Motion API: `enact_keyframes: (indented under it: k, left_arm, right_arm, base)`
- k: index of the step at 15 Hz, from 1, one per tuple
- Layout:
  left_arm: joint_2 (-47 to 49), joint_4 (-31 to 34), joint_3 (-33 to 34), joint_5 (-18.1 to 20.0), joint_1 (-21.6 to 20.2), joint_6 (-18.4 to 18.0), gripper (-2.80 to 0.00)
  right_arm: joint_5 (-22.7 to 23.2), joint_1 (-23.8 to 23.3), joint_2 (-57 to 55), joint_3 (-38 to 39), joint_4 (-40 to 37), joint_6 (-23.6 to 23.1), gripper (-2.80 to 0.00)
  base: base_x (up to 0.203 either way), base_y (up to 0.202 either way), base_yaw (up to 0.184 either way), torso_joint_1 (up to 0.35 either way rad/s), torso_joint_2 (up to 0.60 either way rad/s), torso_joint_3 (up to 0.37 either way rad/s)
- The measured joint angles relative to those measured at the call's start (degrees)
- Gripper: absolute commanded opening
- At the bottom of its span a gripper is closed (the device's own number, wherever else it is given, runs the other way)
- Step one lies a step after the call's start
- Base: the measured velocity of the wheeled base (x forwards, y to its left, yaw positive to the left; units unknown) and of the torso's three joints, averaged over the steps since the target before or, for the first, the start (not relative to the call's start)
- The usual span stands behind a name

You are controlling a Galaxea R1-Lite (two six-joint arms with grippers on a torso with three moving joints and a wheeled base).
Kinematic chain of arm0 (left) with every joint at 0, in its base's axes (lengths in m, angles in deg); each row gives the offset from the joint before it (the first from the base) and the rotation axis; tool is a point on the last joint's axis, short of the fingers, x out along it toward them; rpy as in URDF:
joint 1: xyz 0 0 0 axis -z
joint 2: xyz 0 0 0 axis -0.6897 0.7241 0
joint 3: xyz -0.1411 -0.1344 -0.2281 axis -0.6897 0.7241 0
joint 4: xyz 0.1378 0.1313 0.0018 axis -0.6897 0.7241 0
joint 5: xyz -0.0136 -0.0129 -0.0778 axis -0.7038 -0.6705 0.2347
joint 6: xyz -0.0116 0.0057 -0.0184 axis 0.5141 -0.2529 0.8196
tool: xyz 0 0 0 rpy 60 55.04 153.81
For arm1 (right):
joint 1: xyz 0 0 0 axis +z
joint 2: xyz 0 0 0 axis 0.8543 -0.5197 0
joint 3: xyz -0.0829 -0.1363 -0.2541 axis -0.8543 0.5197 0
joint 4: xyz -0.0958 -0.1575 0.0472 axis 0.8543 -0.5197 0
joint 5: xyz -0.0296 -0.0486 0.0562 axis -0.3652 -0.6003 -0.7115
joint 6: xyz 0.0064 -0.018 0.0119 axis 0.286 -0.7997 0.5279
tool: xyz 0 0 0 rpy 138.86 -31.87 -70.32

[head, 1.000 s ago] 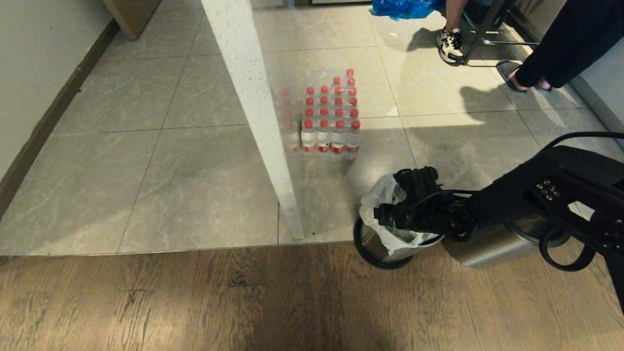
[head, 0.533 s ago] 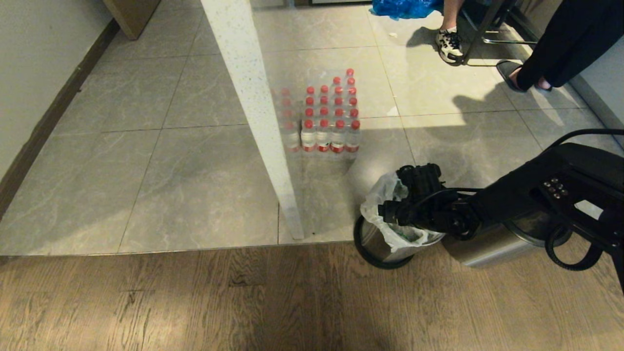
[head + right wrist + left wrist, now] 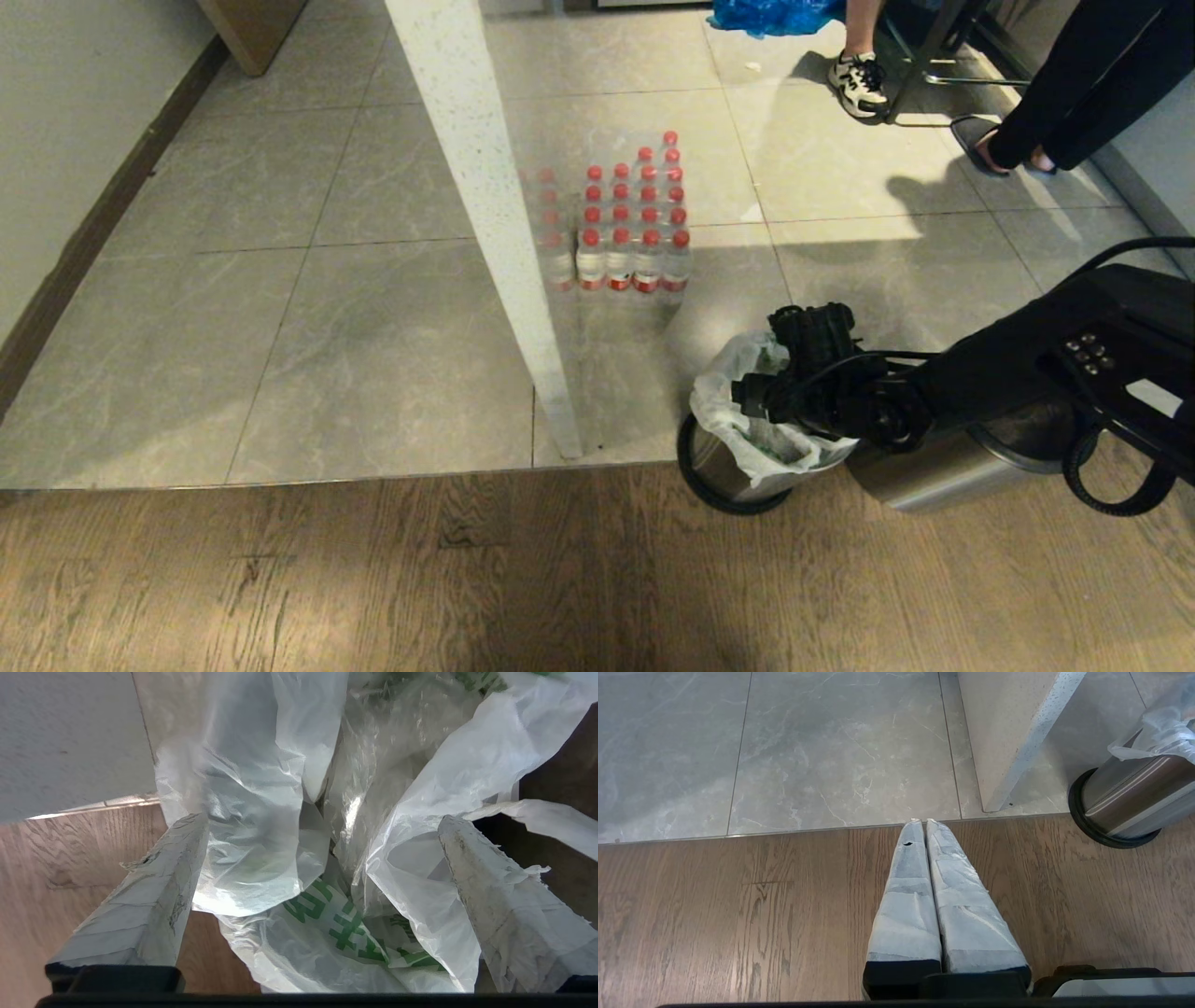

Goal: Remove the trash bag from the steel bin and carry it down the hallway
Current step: Pick up the trash bag

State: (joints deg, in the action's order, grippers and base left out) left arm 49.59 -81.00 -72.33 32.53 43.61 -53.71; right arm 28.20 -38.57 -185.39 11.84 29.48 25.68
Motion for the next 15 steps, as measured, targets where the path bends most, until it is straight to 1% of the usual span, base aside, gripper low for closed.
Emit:
enact_keyframes:
  k: [2,4,7,9,12,15]
  left_arm:
    - [0.0,0.0,0.0,0.0,0.0,0.0,-2.80]
    - [0.0,0.0,0.0,0.0,0.0,0.0,-2.80]
    - [0.0,0.0,0.0,0.0,0.0,0.0,-2.80]
    - [0.0,0.0,0.0,0.0,0.0,0.0,-2.80]
    - [0.0,0.0,0.0,0.0,0.0,0.0,-2.80]
    - [0.0,0.0,0.0,0.0,0.0,0.0,-2.80]
  right_arm:
    - [0.5,0.0,0.4,0.0,-0.3,0.3,0.00]
    - [1.2,0.3,0.8,1.9,-1.7,-0.7,0.00]
    - [2.3,1.3,0.6,3.1,-3.6,-0.7,0.00]
    - [4.2,1.9,0.2,2.9,-5.9,-0.2,0.00]
    - [6.1,2.5,-0.4,2.8,-6.3,-0.4,0.00]
    - [5.8,2.5,-0.8,3.9,-6.0,-1.7,0.00]
  base:
    - [0.000,0.000,0.000,0.000,0.00,0.000]
    - [0.000,0.000,0.000,0.000,0.00,0.000]
    - [0.000,0.000,0.000,0.000,0.00,0.000]
    - [0.000,0.000,0.000,0.000,0.00,0.000]
    - [0.000,0.000,0.000,0.000,0.00,0.000]
    - [0.000,0.000,0.000,0.000,0.00,0.000]
